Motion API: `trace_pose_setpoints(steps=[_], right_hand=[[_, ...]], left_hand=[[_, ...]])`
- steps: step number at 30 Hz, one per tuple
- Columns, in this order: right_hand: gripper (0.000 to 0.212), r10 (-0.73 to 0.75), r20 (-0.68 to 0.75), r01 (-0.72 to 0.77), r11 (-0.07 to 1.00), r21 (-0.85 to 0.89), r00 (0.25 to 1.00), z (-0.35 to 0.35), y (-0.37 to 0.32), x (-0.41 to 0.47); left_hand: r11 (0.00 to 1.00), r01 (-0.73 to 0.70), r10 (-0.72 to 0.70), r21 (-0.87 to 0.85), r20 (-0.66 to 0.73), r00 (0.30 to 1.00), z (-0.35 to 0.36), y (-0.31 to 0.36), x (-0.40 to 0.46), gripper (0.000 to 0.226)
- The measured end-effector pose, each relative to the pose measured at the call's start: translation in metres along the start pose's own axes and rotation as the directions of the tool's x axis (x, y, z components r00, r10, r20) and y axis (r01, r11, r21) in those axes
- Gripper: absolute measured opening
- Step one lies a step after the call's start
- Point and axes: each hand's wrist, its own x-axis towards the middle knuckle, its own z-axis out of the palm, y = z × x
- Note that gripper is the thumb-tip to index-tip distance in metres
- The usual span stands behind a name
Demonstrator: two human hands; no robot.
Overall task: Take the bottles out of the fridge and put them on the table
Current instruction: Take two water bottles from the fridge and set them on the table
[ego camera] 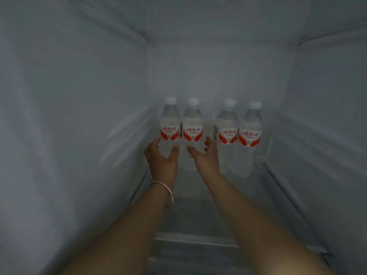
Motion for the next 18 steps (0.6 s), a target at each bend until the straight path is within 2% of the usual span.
trace_pose_setpoints(steps=[4,6,9,12,16,18], right_hand=[[0.079,-0.005,0.033,0.006,1.0,-0.025,0.999,0.008,0.012,0.023],[0.066,-0.041,0.059,0.042,0.999,-0.014,0.997,0.008,0.013,0.033],[0.046,-0.071,0.109,0.068,0.997,0.03,0.991,0.01,0.015,0.046],[0.057,-0.064,0.118,0.059,0.997,0.039,0.991,0.016,0.023,0.059],[0.058,-0.063,0.086,0.058,0.996,0.062,0.994,0.018,0.027,0.065],[0.058,-0.07,0.057,0.067,0.996,0.055,0.996,0.019,0.027,0.065]], left_hand=[[0.99,0.136,-0.137,-0.031,-0.026,0.99,0.014,-0.016,0.027,0.058],[0.992,0.114,-0.115,-0.055,-0.024,0.993,0.019,-0.019,0.041,0.06],[0.986,0.106,-0.098,-0.132,0.069,0.993,0.024,-0.027,0.055,0.062],[0.981,0.112,-0.089,-0.159,0.145,0.985,0.026,-0.044,0.067,0.081],[0.983,0.122,-0.095,-0.138,0.187,0.978,0.026,-0.043,0.074,0.062],[0.991,0.087,-0.071,-0.097,0.156,0.985,0.025,-0.041,0.073,0.077]])
